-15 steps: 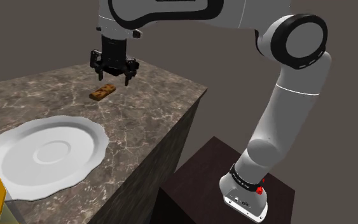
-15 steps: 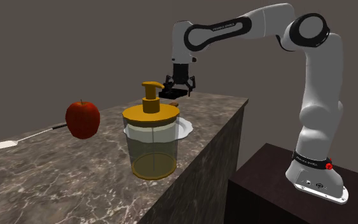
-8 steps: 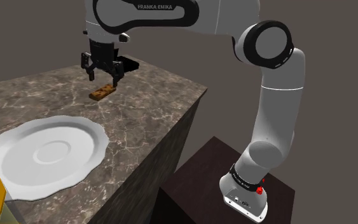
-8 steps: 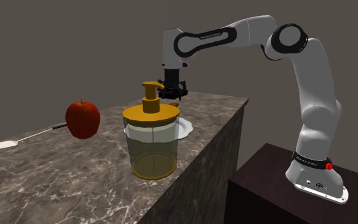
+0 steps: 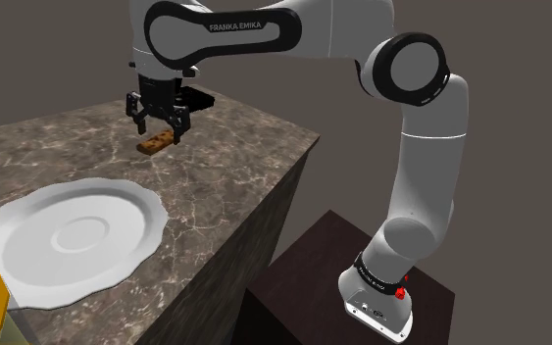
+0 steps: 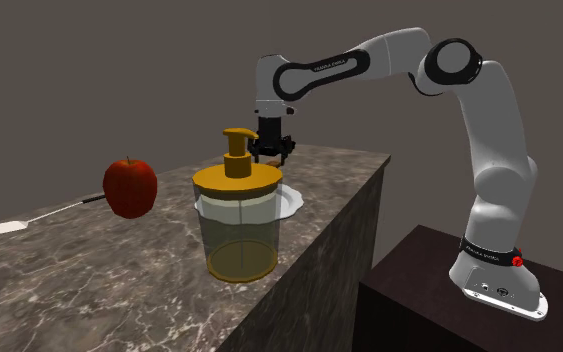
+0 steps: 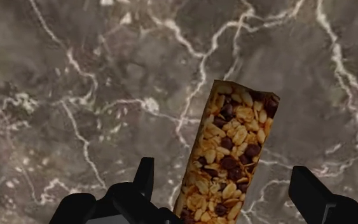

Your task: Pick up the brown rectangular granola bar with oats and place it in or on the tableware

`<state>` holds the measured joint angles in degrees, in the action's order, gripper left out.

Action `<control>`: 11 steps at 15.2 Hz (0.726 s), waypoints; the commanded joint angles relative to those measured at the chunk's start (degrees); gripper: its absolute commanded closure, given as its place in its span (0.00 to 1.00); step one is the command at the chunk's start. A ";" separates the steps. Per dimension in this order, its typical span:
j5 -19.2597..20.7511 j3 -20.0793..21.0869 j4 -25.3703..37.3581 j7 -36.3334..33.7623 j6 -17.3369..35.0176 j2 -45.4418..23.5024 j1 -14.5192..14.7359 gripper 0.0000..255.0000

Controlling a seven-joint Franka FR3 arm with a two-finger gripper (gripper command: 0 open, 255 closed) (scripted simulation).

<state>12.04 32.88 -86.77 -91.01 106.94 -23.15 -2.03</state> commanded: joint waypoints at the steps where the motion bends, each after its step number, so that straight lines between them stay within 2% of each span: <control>1: 0.01 0.00 -0.04 -0.01 0.06 -0.01 0.00 0.00; 4: 0.01 0.00 -0.04 -0.01 0.05 -0.01 0.00 0.00; 5: 0.01 0.00 -0.04 -0.01 0.05 -0.01 0.00 1.00; 11: 0.00 -0.01 0.01 0.05 0.01 -0.01 -0.03 1.00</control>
<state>12.03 32.90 -86.69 -90.98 106.97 -23.03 -2.06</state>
